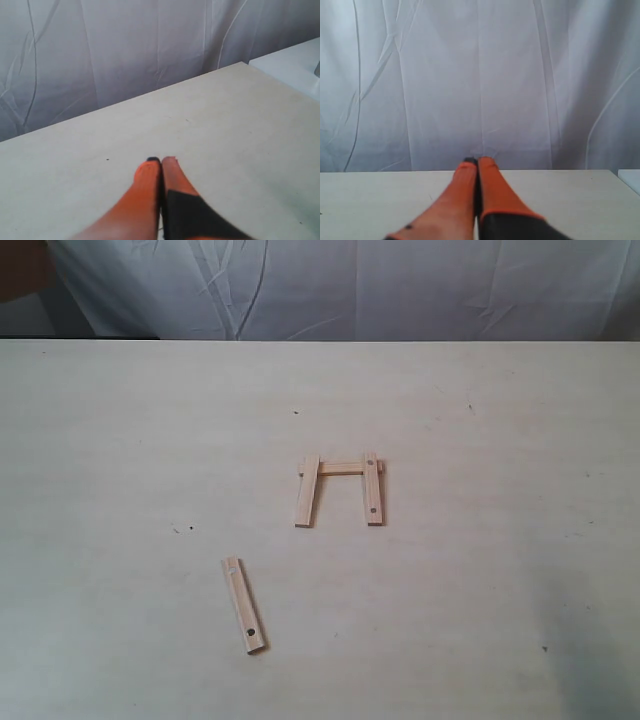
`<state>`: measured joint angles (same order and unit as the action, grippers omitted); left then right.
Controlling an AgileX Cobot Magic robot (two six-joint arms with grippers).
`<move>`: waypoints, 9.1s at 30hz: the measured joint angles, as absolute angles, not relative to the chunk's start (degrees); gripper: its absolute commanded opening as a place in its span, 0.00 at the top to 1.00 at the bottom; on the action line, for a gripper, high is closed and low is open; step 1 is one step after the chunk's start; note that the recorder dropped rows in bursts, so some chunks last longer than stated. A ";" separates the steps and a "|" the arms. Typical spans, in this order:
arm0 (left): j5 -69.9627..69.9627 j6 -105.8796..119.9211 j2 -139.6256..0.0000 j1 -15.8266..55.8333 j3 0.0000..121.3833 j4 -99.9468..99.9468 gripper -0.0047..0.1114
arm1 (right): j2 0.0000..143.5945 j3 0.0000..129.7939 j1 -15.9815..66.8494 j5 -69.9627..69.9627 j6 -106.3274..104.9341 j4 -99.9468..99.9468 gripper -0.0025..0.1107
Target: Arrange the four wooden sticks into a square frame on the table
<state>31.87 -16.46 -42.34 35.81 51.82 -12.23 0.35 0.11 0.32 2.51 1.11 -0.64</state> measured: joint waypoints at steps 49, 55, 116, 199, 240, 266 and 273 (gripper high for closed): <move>37.38 -16.59 -34.91 35.81 50.19 -12.97 0.96 | 88.94 53.20 32.11 -33.98 4.00 -20.04 0.99; 37.38 -16.59 -34.91 35.81 50.19 -12.97 0.96 | 100.86 64.48 40.92 -34.54 8.43 -19.07 0.99; 37.60 -16.47 -34.91 35.81 50.19 -15.23 0.96 | 119.78 91.48 50.58 -57.37 2.37 0.75 0.98; 43.98 -16.37 -34.91 35.81 50.19 -16.36 0.96 | 60.24 46.97 21.49 -35.35 -2.75 -7.43 0.98; 43.98 -16.27 -34.91 35.81 50.19 -16.36 0.96 | 0.50 10.50 4.97 -29.28 -2.75 -5.93 0.98; 43.98 -16.27 -34.91 35.81 50.19 -16.36 0.96 | 0.34 3.83 4.95 -25.37 2.11 -1.46 0.98; 43.98 -16.27 -34.91 35.81 50.19 -16.36 0.96 | 0.34 0.34 4.95 -22.78 2.11 -1.60 0.98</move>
<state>43.98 -16.27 -34.91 35.81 50.19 -16.36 0.34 0.34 4.95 -22.78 2.11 -1.60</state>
